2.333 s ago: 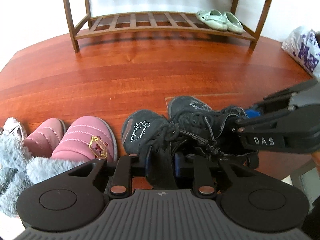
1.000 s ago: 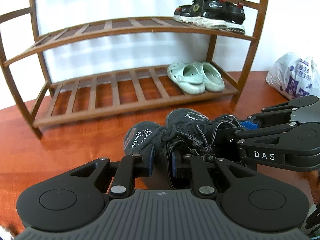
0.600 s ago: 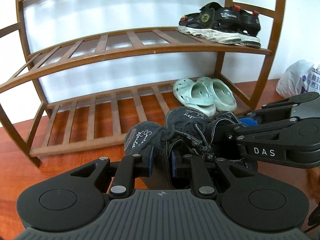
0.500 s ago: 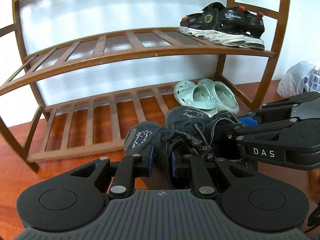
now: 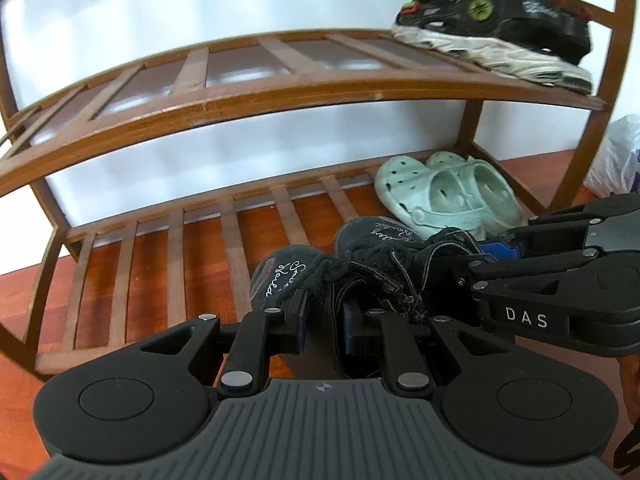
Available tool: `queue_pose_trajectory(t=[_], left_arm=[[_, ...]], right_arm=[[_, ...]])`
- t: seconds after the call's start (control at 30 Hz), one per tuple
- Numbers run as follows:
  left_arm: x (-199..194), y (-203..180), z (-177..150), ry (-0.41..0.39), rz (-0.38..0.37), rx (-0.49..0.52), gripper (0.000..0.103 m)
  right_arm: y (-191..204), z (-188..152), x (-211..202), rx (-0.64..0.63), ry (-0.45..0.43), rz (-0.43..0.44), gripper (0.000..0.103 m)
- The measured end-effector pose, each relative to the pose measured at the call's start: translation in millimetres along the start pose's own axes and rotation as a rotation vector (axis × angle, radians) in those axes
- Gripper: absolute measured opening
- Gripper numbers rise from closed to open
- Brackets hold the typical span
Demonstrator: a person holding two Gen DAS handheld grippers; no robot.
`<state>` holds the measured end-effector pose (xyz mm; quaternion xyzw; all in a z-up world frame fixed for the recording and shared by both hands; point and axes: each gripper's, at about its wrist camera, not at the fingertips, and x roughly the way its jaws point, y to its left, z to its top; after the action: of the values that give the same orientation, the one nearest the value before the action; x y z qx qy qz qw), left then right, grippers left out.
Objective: Organize scattered shoes
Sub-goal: 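Lift both black sneakers with both tools and carry them to the rack, then lower both black sneakers onto the bottom shelf beside the mint clogs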
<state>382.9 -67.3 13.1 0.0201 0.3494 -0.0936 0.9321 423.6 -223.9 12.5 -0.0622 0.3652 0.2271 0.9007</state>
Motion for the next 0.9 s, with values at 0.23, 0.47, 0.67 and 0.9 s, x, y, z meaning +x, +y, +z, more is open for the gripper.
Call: queue_pose_trajectory(t=[0.23,0.47,0.67,0.9], left_arm=[[29,10,13,-0.002,0.0,-0.005,0.019],[43,15,13,-0.004,-0.007,-0.014,0.02],[45,17,11,0.0,-0.013,-0.026,0.026],[33,22,11,-0.005,-0.016,-0.077,0.043]], right_arm=[[-7,9,28,0.012,-0.017,-0.022,0.018],[-18,11,46,0.039,-0.011,-0.034,0.019],[-21,8,48,0.049,-0.013,-0.038,0.029],[-19,8,34,0.05,-0.022,-0.041,0.034]])
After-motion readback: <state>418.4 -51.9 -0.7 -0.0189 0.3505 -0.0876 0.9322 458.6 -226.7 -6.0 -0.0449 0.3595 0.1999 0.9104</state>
